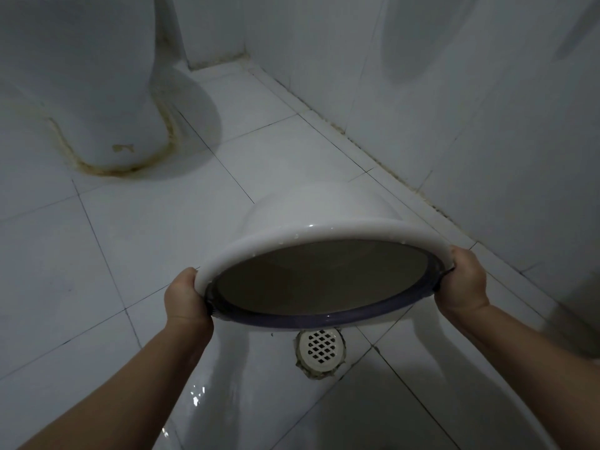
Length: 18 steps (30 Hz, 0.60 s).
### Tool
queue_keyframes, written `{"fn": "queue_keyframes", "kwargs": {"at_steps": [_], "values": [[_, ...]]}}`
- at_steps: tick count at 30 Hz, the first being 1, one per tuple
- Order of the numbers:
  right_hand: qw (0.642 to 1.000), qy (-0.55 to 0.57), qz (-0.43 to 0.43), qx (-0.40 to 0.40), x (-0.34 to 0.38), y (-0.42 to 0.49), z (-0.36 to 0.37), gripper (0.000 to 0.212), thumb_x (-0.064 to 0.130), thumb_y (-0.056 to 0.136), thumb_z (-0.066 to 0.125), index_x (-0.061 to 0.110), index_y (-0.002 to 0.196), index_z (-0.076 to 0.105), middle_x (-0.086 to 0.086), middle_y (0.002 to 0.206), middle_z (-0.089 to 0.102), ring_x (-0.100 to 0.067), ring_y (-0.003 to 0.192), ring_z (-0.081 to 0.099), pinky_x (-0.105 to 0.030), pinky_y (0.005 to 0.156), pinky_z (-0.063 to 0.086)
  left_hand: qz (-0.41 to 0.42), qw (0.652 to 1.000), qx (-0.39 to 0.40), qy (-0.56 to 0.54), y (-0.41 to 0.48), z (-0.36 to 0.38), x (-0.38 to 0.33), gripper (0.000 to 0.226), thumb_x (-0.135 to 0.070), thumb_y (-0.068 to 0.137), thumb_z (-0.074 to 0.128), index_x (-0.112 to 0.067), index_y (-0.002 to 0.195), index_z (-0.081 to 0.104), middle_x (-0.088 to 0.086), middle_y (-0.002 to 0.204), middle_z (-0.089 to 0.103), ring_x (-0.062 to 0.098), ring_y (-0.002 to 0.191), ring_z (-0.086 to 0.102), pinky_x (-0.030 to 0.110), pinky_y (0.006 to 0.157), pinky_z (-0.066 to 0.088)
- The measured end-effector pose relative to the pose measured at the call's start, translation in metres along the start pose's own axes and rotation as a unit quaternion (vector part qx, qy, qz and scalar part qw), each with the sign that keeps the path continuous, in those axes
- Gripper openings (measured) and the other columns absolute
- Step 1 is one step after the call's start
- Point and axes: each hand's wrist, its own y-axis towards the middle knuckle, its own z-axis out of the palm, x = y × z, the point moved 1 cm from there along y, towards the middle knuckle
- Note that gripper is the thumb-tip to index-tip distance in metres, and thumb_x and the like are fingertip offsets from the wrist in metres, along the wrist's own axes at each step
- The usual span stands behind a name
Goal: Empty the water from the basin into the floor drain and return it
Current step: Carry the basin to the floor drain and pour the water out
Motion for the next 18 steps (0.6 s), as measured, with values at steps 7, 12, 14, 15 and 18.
{"fn": "queue_keyframes", "kwargs": {"at_steps": [7, 12, 14, 15, 18], "values": [[1.000, 0.002, -0.002, -0.008, -0.0029, 0.0025, -0.0028, 0.028, 0.019, 0.059, 0.039, 0.028, 0.033, 0.045, 0.013, 0.037, 0.035, -0.005, 0.044, 0.030, -0.017, 0.040, 0.021, -0.003, 1.000, 0.002, 0.003, -0.0022, 0.0007, 0.0002, 0.029, -0.002, 0.080, 0.041, -0.013, 0.053, 0.044, -0.013, 0.030, 0.045, 0.017, 0.053, 0.038, 0.027, 0.051, 0.033], [1.000, 0.005, -0.001, -0.008, -0.0042, 0.0046, -0.0026, 0.026, 0.024, 0.058, 0.040, 0.028, 0.035, 0.052, 0.014, 0.038, 0.040, -0.005, 0.047, 0.036, -0.018, 0.042, 0.025, -0.002, 1.000, 0.002, 0.002, -0.0029, 0.0008, 0.0012, 0.028, -0.003, 0.080, 0.041, -0.012, 0.054, 0.047, -0.012, 0.030, 0.047, 0.018, 0.054, 0.040, 0.028, 0.051, 0.034], [1.000, 0.015, 0.008, -0.007, -0.0051, 0.0050, -0.0017, 0.024, 0.028, 0.056, 0.041, 0.027, 0.035, 0.053, 0.014, 0.038, 0.041, -0.007, 0.049, 0.038, -0.019, 0.044, 0.027, 0.000, 1.000, 0.005, 0.007, -0.0021, 0.0005, 0.0015, 0.028, -0.004, 0.080, 0.041, -0.012, 0.054, 0.047, -0.012, 0.031, 0.048, 0.018, 0.054, 0.040, 0.028, 0.051, 0.034], [1.000, 0.022, 0.011, -0.007, -0.0055, 0.0051, -0.0012, 0.023, 0.028, 0.055, 0.041, 0.027, 0.035, 0.052, 0.015, 0.038, 0.040, -0.007, 0.048, 0.038, -0.019, 0.044, 0.027, 0.001, 1.000, 0.004, 0.012, -0.0017, 0.0004, 0.0013, 0.028, -0.004, 0.081, 0.041, -0.012, 0.054, 0.047, -0.011, 0.032, 0.049, 0.017, 0.054, 0.041, 0.028, 0.051, 0.034], [0.999, 0.031, 0.017, -0.016, -0.0065, 0.0071, 0.0008, 0.027, 0.022, 0.057, 0.040, 0.027, 0.032, 0.048, 0.016, 0.036, 0.035, -0.003, 0.041, 0.032, -0.016, 0.041, 0.023, -0.001, 1.000, -0.001, 0.021, 0.0005, 0.0005, 0.0010, 0.027, -0.004, 0.080, 0.042, -0.012, 0.054, 0.045, 0.003, 0.050, 0.049, 0.018, 0.054, 0.039, 0.029, 0.052, 0.033]]}}
